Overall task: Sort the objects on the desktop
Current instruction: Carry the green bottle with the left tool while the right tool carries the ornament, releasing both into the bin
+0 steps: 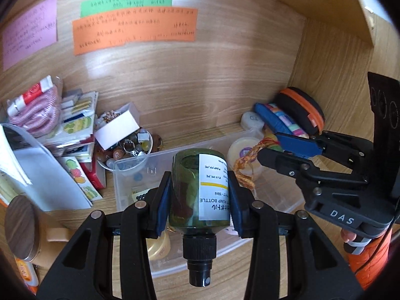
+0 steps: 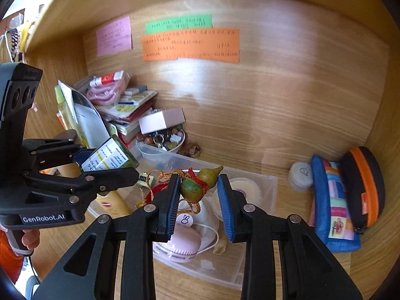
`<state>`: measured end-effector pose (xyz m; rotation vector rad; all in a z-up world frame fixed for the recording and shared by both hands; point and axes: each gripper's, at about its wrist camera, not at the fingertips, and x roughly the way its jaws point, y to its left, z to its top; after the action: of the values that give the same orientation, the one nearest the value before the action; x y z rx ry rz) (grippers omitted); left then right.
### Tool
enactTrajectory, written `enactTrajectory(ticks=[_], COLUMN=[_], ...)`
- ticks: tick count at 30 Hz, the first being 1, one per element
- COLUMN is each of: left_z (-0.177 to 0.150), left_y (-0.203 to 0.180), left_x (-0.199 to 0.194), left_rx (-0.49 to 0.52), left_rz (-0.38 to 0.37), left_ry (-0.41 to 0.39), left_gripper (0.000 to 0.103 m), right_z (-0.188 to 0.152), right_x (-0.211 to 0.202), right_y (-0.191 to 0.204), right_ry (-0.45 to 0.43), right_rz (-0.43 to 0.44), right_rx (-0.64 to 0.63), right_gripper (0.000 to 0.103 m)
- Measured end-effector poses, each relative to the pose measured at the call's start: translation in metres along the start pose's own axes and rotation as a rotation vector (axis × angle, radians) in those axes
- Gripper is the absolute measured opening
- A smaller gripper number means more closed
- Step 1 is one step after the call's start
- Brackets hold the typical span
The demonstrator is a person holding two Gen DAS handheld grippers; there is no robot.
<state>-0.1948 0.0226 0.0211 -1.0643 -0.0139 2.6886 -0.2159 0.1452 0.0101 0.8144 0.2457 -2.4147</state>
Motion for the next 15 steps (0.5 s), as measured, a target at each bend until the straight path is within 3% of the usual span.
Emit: enactTrajectory(ticks=[15], left_z=[-0.016], left_y=[-0.004], left_x=[0.048], left_rx=[0.055], left_rz=[0.015], left_ry=[0.085], left_gripper=[0.041], right_z=[-0.02], right_x=[0.056], right_y=[-0.006], right_ry=[0.12], right_rz=[0.041], right_rx=[-0.027], right_gripper=[0.028])
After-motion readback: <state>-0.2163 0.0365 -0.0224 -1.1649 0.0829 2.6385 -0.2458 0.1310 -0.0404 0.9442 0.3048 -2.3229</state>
